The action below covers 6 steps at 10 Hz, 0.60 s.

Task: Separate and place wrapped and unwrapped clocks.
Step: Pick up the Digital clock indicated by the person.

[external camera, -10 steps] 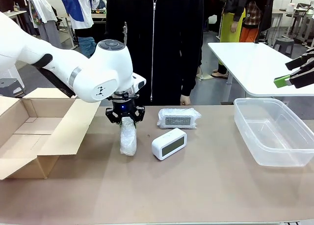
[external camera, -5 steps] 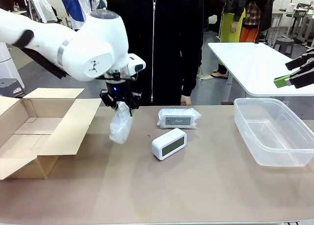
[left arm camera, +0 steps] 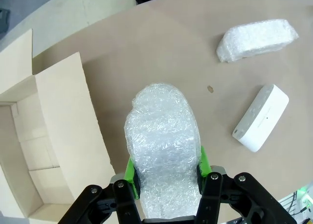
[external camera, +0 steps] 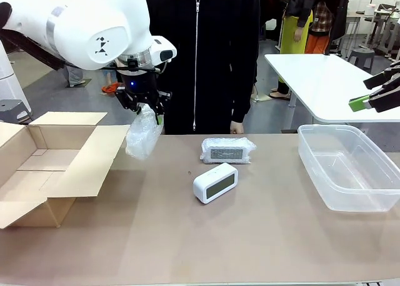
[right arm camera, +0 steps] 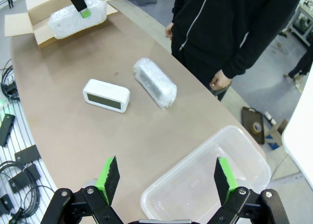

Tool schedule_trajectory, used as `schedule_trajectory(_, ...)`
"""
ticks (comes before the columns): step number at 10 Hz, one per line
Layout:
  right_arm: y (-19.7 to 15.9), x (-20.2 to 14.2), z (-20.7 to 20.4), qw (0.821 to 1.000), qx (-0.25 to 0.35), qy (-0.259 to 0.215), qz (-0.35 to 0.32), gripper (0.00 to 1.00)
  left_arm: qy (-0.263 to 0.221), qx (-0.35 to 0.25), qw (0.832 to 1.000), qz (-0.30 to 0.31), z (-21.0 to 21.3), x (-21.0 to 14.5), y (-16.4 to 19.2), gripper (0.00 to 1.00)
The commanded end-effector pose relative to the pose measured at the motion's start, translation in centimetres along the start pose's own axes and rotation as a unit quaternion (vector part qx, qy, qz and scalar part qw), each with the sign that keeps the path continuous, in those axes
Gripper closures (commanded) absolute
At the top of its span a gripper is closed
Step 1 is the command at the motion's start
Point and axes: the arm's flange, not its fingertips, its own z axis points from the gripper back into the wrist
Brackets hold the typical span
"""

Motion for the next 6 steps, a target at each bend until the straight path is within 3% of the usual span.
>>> schedule_trajectory(1, -0.01, -0.02, -0.16, 1.000, 0.007, -0.004, -0.003, 0.00, 0.005, -0.011, 1.000, -0.011, 0.82, 0.11, 0.29, 0.67)
schedule_trajectory(2, -0.01, -0.02, -0.16, 1.000, 0.007, -0.004, -0.003, 0.00, 0.007, -0.014, 1.000, -0.013, 0.74, 0.06, 0.26, 1.00)
schedule_trajectory(3, -0.01, -0.02, -0.16, 1.000, 0.007, -0.004, -0.003, 0.00, 0.008, -0.016, 1.000, -0.014, 0.68, 0.05, 0.21, 0.87)
schedule_trajectory(4, -0.01, -0.02, -0.16, 1.000, 0.007, -0.004, -0.003, 0.00, 0.016, -0.036, 0.999, -0.024, 0.80, 0.03, 0.16, 1.00)
schedule_trajectory(6, -0.01, -0.02, -0.16, 1.000, 0.007, -0.004, -0.003, 0.00, 0.000, -0.007, 1.000, -0.002, 0.39, -0.03, -0.33, 1.00)
